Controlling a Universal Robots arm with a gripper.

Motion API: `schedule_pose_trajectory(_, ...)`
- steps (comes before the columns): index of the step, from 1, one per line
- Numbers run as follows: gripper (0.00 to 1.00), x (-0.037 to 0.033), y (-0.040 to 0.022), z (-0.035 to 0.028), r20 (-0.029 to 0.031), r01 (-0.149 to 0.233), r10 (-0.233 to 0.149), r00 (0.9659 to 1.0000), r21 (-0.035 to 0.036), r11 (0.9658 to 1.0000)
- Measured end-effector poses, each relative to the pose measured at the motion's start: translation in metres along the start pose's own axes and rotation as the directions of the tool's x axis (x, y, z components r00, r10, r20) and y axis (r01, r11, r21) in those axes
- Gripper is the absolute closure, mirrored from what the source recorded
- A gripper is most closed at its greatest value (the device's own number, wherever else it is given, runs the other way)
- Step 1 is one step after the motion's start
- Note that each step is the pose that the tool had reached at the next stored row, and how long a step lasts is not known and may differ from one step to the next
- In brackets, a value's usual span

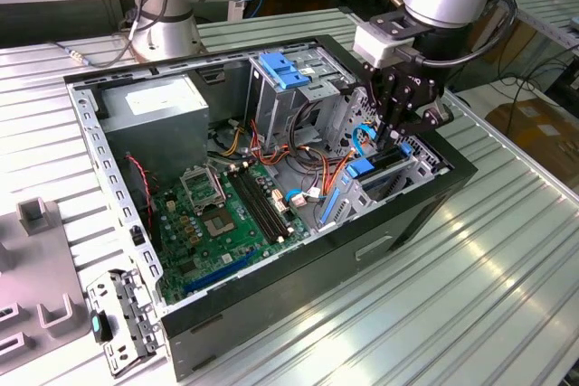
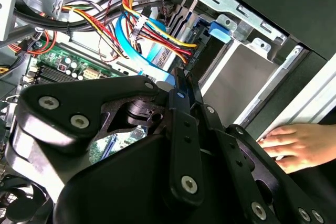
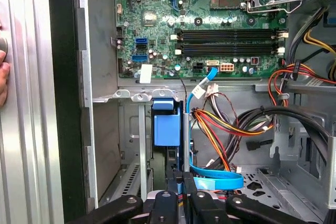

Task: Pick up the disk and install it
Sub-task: 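Insert the second disk wire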

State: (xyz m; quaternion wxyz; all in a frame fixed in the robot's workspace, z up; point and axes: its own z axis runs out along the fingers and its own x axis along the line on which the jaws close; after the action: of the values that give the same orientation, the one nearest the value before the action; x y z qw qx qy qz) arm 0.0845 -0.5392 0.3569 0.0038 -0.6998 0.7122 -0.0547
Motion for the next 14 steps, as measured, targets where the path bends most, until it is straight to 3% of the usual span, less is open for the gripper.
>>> schedule_pose_trajectory(14, 0.84, 0.0005, 0.0, 0.0002, 0.0012, 0.0, 0.0, 1.0, -0.0001, 1.0)
